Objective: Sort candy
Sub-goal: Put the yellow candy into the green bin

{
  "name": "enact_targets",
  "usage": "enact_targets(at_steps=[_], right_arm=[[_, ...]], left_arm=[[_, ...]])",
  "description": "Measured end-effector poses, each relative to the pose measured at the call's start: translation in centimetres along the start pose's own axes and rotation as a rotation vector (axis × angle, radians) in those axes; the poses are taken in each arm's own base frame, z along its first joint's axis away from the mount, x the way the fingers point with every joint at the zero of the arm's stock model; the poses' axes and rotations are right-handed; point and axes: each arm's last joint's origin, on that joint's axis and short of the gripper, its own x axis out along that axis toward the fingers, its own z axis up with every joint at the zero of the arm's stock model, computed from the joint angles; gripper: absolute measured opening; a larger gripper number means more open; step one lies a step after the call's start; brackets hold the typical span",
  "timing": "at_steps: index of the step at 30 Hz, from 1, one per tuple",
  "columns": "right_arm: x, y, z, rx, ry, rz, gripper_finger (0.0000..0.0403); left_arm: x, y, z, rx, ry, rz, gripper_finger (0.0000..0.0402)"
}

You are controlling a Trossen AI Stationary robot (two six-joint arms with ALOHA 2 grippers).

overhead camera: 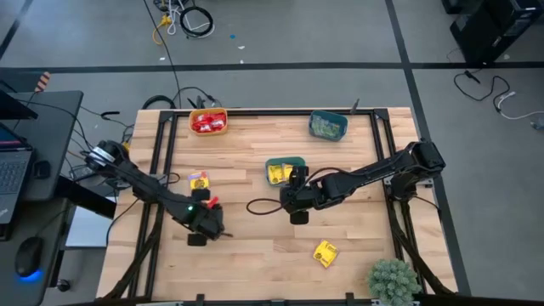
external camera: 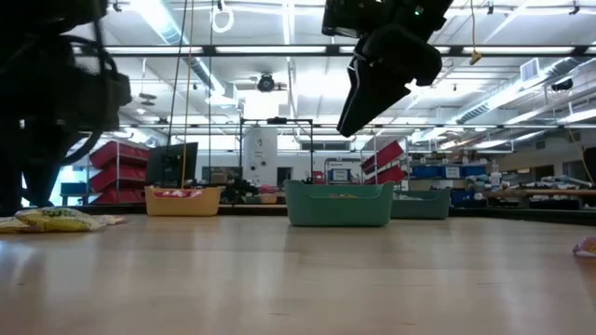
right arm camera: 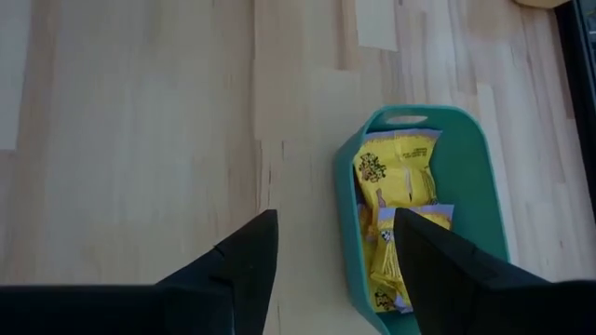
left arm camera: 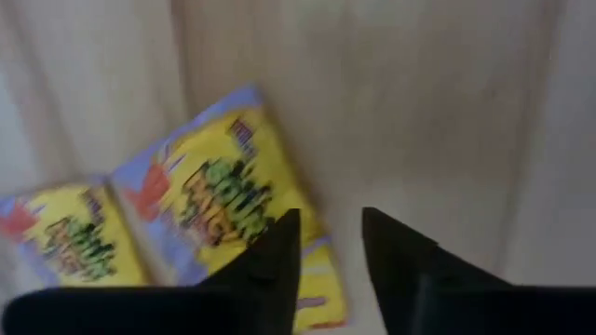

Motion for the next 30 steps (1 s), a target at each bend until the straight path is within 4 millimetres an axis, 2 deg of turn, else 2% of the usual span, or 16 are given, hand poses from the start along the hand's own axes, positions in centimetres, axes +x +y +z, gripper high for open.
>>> enact_targets(at_steps=[6,10,13,15,18,19,23,30], right_arm=[[0.0,0.0,0.1,-0.005,-0.006,0.001,0.0197],[0.0,0.0,0.1,-0.011,-0.007,0.001,0.0193],[0.0,0.1,0.1,-0.031,-0.013,0.003,0.0188],[0.0,0.1,0.1,-0.041,-0.014,0.003,0.0182],[-0.1,0.3,0.0,-0.048,-0.009,0.005,0.0166],[-0.3,0.4,0.0,-0.050,-0.007,0.005,0.0159],[-1.2,0.2,-0.2,-0.022,-0.001,0.004,0.0129],[-3.9,-1.2,-0.8,0.044,-0.011,-0.089,0.0088]], left_arm=[[1.6,0.0,-1.2,0.030,0.033,0.101,0.0188],[2.4,0.2,-1.4,0.037,0.039,0.145,0.0199],[2.7,0.2,-1.4,0.053,0.033,0.191,0.0168],[2.6,0.3,-1.3,0.062,0.013,0.212,0.0120],[2.6,0.3,-1.2,0.084,-0.008,0.234,0.0029],[2.6,0.3,-1.2,0.088,-0.010,0.245,0.0016],[2.1,0.3,-0.7,0.087,-0.044,0.279,0.0004],[0.2,0.2,0.4,0.080,-0.141,0.307,0.0001]])
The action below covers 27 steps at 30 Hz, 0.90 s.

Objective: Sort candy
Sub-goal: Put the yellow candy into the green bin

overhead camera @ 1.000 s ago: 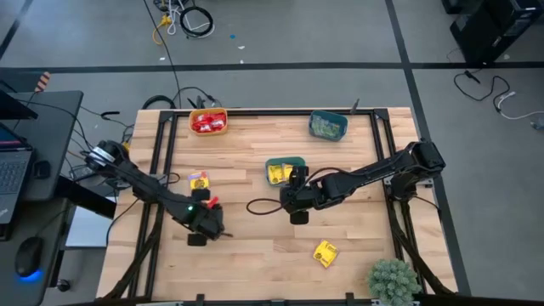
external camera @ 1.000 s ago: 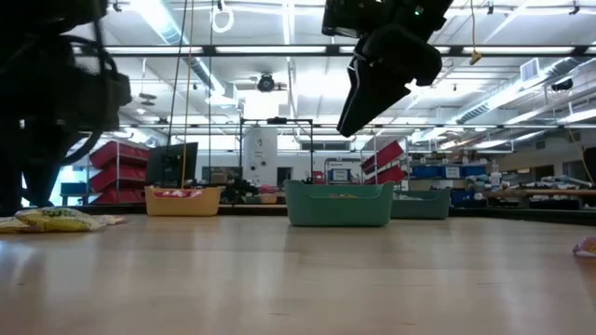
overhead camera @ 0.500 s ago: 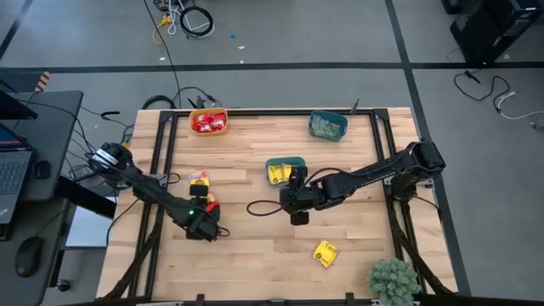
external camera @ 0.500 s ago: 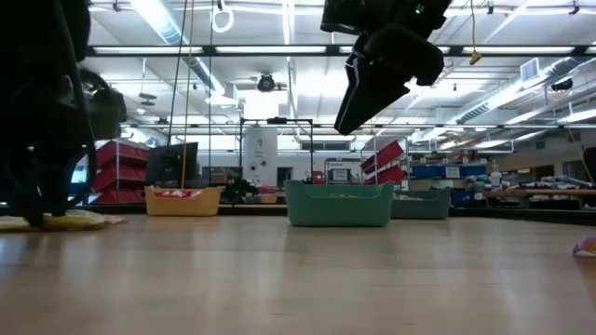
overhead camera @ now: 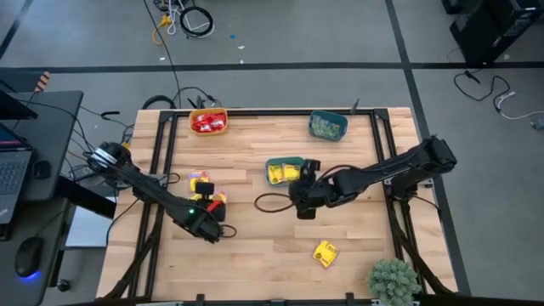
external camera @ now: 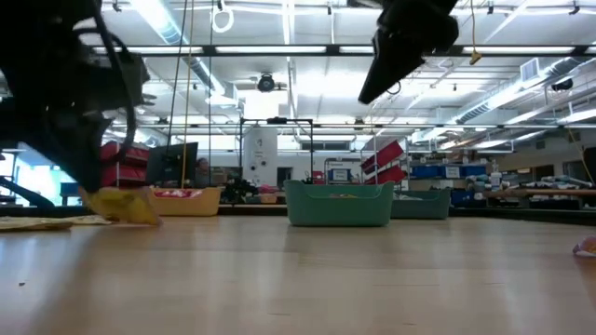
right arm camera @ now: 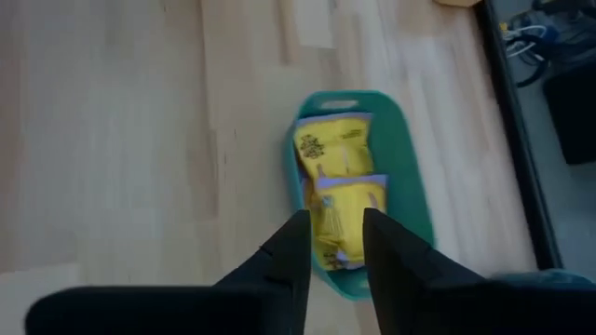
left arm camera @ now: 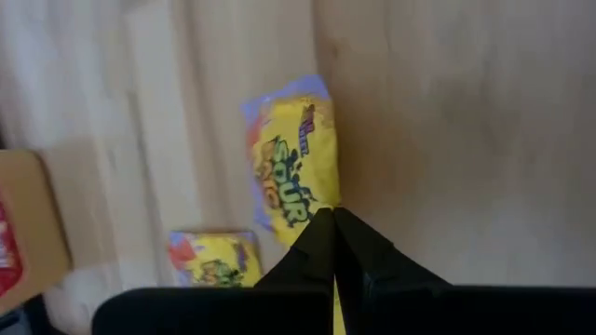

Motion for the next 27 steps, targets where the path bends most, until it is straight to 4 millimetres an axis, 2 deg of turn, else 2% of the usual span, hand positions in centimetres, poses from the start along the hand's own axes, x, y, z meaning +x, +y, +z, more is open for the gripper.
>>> enact_targets(at_steps=[8,16,22,27], right_arm=[[-2.6,-1.3,-0.5,0.051,-0.021,-0.006,0.0080],[-2.7,-1.4,-0.7,0.046,-0.015,-0.008,0.0081],[-1.9,-1.2,-1.6,0.036,0.018,-0.015,0.0080],[-1.9,-1.4,-2.2,0.037,0.059,-0.065,0.0079]], left_arm=[[-2.8,2.1,0.6,-0.098,-0.180,0.038,0.0001],[-5.1,4.0,1.2,-0.180,-0.390,0.005,0.0000],[-5.3,5.1,2.4,-0.191,-0.482,0.003,0.0000],[-4.9,6.9,3.9,-0.164,-0.548,0.012,0.0000]])
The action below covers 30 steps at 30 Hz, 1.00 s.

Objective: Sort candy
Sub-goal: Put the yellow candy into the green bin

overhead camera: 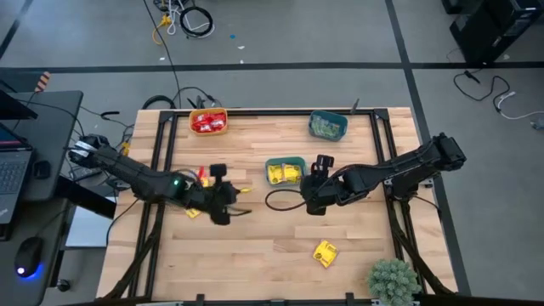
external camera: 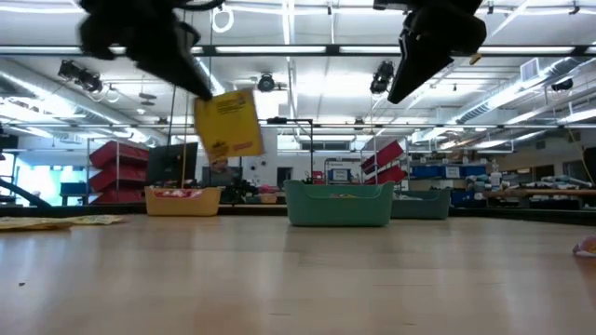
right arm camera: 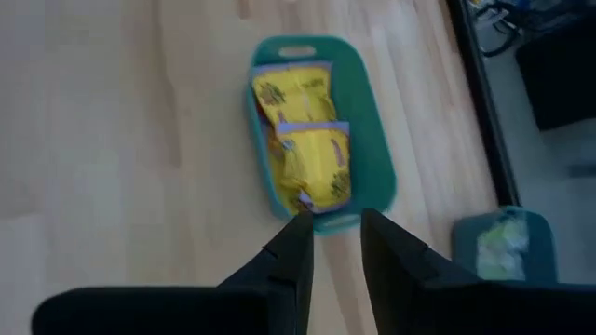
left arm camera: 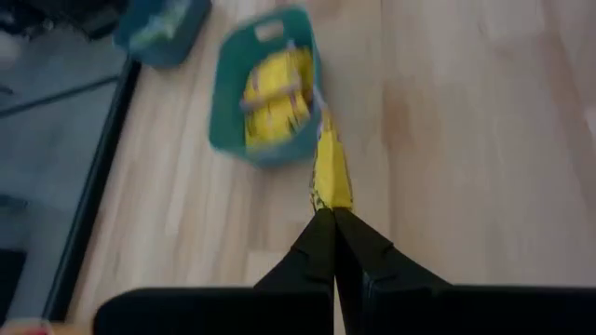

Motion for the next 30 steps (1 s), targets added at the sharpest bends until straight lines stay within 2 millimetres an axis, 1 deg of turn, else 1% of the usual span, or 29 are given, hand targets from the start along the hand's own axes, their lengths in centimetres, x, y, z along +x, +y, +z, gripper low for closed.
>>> enact_targets(at_steps=[4,8,13,16,20,23,27,30], right_arm=[[-0.3,-0.5,-0.5,0.014,0.023,-0.058,0.0079],[-0.7,-1.0,-1.0,0.035,0.046,-0.094,0.0078],[-1.4,-1.6,-1.4,0.054,0.049,-0.118,0.0079],[-1.7,-1.8,-1.4,0.059,0.038,-0.121,0.0077],[-1.9,-1.9,-1.4,0.061,0.033,-0.121,0.0076],[-2.0,-1.8,-1.4,0.061,0.030,-0.118,0.0076],[-2.2,-1.4,-1.5,0.051,0.029,-0.088,0.0079],[-2.5,-1.0,-1.6,0.045,0.023,-0.071,0.0082]], left_arm=[[1.4,2.1,1.3,0.018,-0.079,-0.004,0.0000],[3.1,4.6,2.1,0.005,-0.147,-0.036,0.0000],[5.4,7.3,2.4,-0.005,-0.198,-0.046,0.0000],[6.9,8.1,2.4,-0.008,-0.219,-0.070,0.0000],[9.0,8.4,2.2,-0.045,-0.230,-0.145,0.0000],[9.7,8.2,1.8,-0.050,-0.197,-0.147,0.0000],[9.1,7.8,1.0,-0.040,-0.099,-0.162,0.0000],[8.8,7.1,0.0,-0.074,0.028,-0.181,0.0000]])
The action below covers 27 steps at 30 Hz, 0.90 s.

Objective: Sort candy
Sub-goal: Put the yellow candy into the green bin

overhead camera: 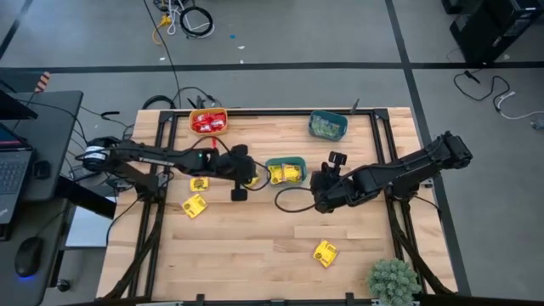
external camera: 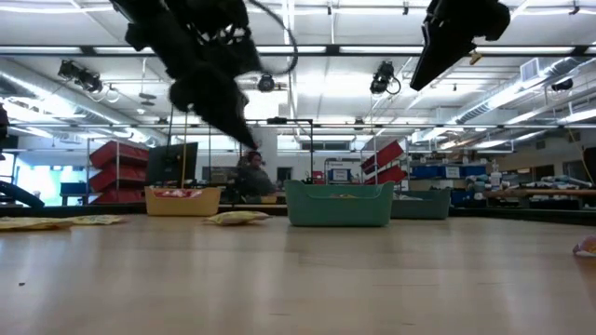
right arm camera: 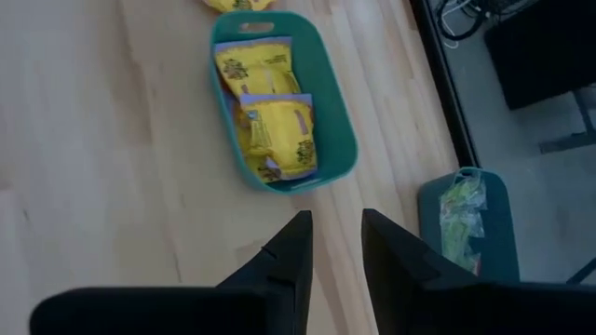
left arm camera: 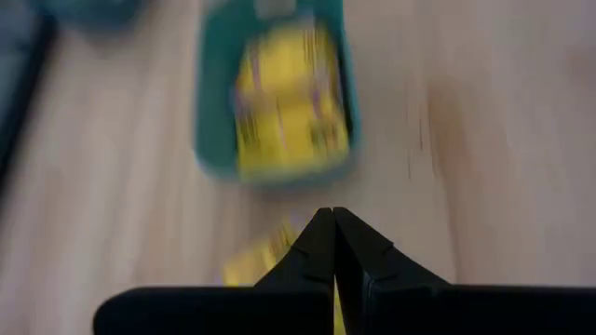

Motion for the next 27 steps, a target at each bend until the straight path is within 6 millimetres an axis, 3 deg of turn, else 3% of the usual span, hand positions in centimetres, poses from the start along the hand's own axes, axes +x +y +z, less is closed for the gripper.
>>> enact_targets(at_steps=[6,11,16,19,23,27], right_arm=[[-0.2,0.4,0.2,0.009,-0.030,0.017,0.0087],[-0.2,0.4,0.3,0.013,-0.042,0.022,0.0088],[-0.2,0.4,0.4,0.015,-0.046,0.024,0.0088],[-0.2,0.4,0.4,0.015,-0.046,0.024,0.0087],[-0.2,0.5,0.4,0.015,-0.046,0.024,0.0088],[-0.2,0.5,0.4,0.010,-0.046,0.024,0.0087]], left_arm=[[1.2,-1.6,-1.9,-0.024,0.202,-0.035,0.0024],[3.6,-3.0,-3.1,0.033,0.309,-0.053,0.0090],[6.0,-3.1,-3.8,0.020,0.337,0.105,0.0158],[6.7,-3.2,-4.3,-0.002,0.362,0.137,0.0179],[7.1,-3.3,-4.5,0.000,0.377,0.140,0.0163],[6.9,-3.3,-4.4,0.007,0.373,0.137,0.0078]])
